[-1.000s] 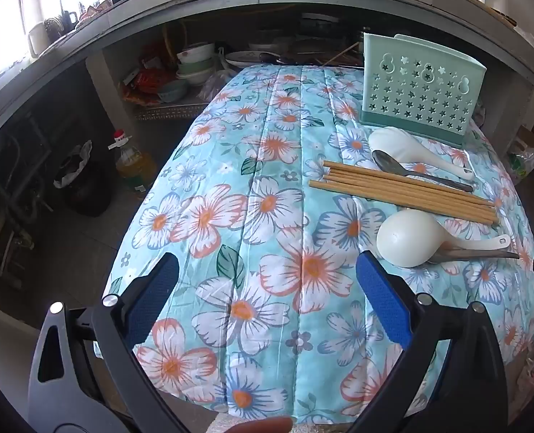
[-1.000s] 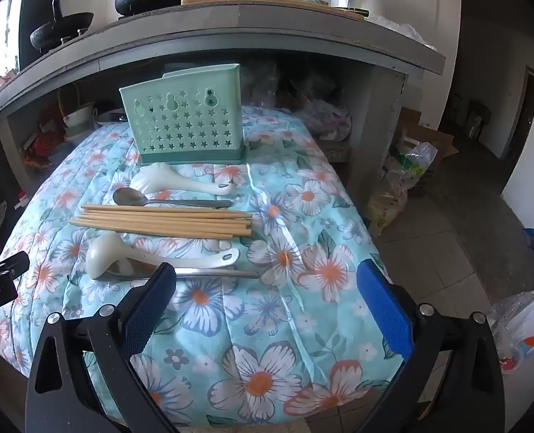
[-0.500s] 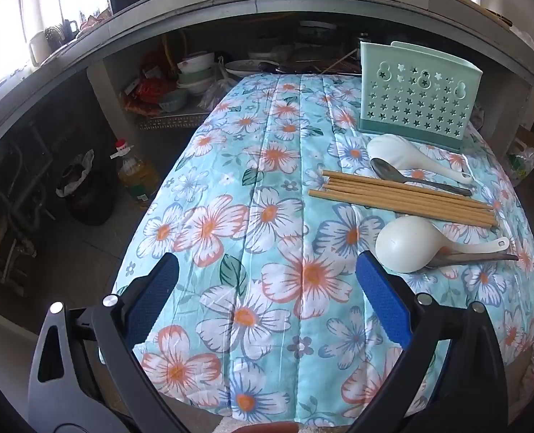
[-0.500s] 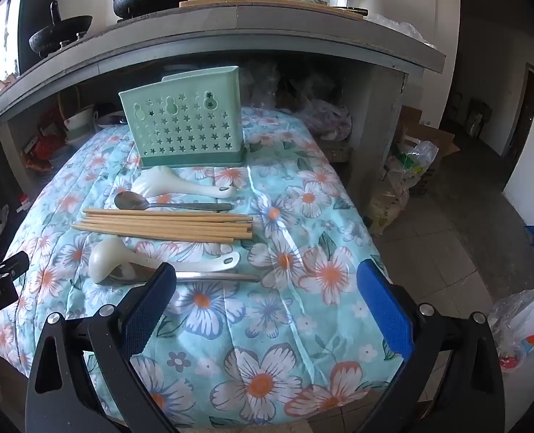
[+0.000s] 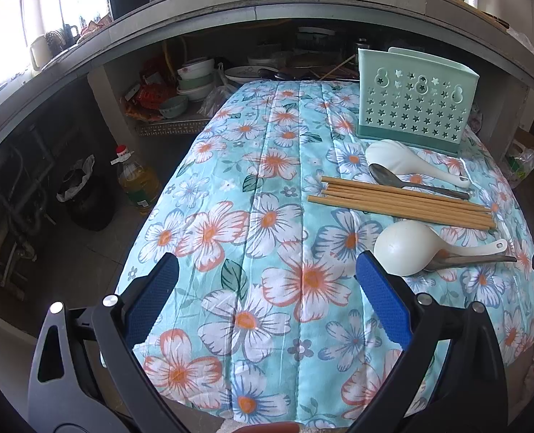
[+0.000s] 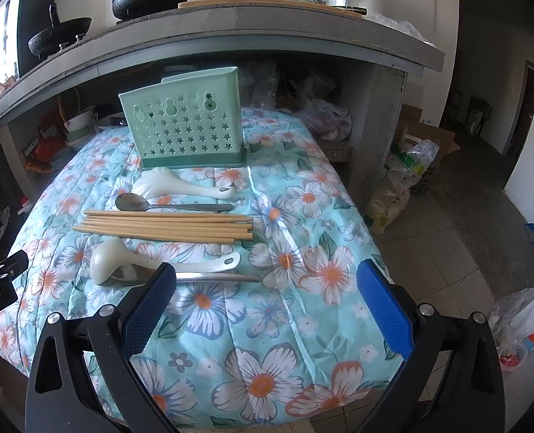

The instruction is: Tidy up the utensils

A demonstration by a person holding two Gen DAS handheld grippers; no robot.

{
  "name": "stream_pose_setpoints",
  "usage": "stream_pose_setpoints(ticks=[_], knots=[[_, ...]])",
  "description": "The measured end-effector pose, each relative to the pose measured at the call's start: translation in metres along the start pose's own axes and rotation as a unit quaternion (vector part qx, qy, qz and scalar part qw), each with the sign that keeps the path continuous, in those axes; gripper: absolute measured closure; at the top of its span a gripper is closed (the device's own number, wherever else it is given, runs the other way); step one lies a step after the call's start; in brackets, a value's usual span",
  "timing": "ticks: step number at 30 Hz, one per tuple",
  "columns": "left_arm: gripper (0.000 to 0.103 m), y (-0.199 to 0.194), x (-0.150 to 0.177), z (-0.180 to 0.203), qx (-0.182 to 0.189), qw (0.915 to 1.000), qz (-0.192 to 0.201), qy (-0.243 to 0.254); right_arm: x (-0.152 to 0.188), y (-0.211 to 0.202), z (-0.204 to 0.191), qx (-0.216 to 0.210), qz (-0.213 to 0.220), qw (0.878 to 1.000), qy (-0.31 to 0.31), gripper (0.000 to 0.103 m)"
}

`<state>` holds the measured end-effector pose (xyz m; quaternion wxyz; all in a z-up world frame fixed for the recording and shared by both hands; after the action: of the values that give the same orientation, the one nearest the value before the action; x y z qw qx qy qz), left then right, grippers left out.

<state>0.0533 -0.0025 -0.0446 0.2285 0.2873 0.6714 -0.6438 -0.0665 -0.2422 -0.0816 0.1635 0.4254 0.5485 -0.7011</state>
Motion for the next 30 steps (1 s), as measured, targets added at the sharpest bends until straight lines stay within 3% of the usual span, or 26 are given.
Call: stream_pose_setpoints(ticks=[30], knots=[[0.008,-0.0059,-0.0019,-0.0013,0.0,0.9999,0.014,-0.002,-0.0017,-0.0043,0.0049,0.001,0.007,1.0,0.007,0.005]])
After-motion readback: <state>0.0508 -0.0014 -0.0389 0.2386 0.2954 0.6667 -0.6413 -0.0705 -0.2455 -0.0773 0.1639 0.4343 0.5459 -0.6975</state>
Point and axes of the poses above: each gripper's, at about its wrist camera, not at the fingertips, and y roughly the way its jaws point, z to its right, x to its underside, the point moved 8 cm from there along y, roughly the way its jaws point, and after that the axes turned 2 degrees about -y, right-handed, at the moved point
